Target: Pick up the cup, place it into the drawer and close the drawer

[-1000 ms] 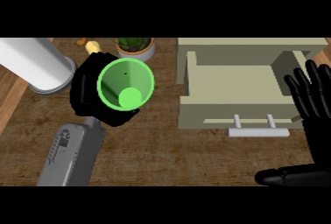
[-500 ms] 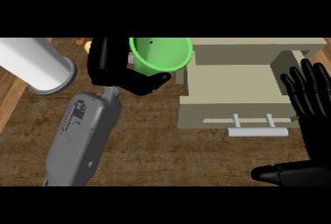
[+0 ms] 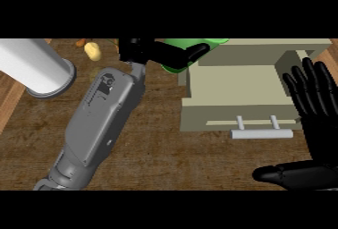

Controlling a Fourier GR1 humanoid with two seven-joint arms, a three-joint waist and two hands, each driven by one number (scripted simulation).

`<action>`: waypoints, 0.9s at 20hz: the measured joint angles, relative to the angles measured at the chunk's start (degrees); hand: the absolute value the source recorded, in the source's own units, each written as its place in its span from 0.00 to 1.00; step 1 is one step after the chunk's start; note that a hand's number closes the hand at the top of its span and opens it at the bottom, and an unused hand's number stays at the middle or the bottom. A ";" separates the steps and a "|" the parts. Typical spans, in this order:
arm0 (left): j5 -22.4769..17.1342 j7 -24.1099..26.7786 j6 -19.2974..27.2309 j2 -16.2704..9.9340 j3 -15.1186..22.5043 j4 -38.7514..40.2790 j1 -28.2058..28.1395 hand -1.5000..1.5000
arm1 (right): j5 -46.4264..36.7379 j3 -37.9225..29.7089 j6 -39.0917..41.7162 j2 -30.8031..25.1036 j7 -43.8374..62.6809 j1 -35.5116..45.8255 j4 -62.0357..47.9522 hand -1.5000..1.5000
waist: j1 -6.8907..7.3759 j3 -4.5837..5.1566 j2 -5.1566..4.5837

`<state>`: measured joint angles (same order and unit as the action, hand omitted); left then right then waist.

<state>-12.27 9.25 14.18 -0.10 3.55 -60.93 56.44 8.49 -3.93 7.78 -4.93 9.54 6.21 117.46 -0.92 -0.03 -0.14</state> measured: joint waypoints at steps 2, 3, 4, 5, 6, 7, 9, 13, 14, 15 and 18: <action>-0.86 0.40 1.43 0.04 1.36 2.00 1.24 1.00 | 0.50 -0.81 0.58 -0.46 -0.67 -0.72 -0.06 0.00 | -0.03 0.01 0.01; -1.49 1.07 2.03 0.05 1.90 3.98 2.35 1.00 | 0.65 -1.27 0.73 -0.78 -0.93 0.29 -1.29 0.00 | -0.11 0.00 -0.02; -1.79 1.41 1.94 0.06 1.57 5.75 3.42 1.00 | 0.72 -1.15 0.57 -0.70 -0.43 0.09 -0.64 0.00 | -0.14 0.00 -0.04; -2.35 1.56 2.74 0.07 2.10 7.15 4.56 1.00 | 0.80 -1.23 0.21 -0.76 0.29 0.59 -0.26 0.00 | -0.19 0.00 -0.04; -2.99 2.53 3.27 0.07 2.38 9.34 5.79 1.00 | 0.94 -1.49 0.54 -0.92 -0.26 0.74 -1.07 0.00 | -0.33 0.01 -0.08; -3.81 2.99 4.14 0.08 3.22 10.88 6.69 1.00 | 1.71 -1.99 1.15 -1.32 -0.35 0.18 -0.68 0.00 | -0.50 0.00 -0.10; -5.25 4.42 4.79 0.09 4.36 13.46 7.45 1.00 | 1.10 -1.34 0.83 -0.90 -0.31 -0.34 0.06 0.00 | -0.55 -0.01 -0.09; -9.30 6.63 7.30 0.10 7.82 19.55 10.92 1.00 | 0.33 -0.62 0.98 -0.64 -1.01 -0.30 -0.51 0.00 | -1.10 0.00 -0.21; -10.08 6.57 7.76 0.10 8.41 20.81 11.94 1.00 | 1.07 -1.35 1.65 -1.05 -1.68 -0.37 -1.17 0.00 | -1.15 0.00 -0.24; -11.40 7.00 8.42 0.09 9.44 22.29 12.68 1.00 | 1.20 -1.42 1.68 -1.09 -1.70 -0.05 -1.39 0.00 | -1.46 -0.02 -0.30; -14.00 8.45 8.32 0.10 11.76 26.38 14.12 1.00 | 0.62 -1.11 1.69 -0.96 -2.43 0.38 -1.93 0.00 | -1.81 -0.01 -0.41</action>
<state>-26.27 17.70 22.51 0.00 15.31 -34.55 70.56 9.11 -5.04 9.48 -5.90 7.11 6.59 115.53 -2.74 -0.04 -0.56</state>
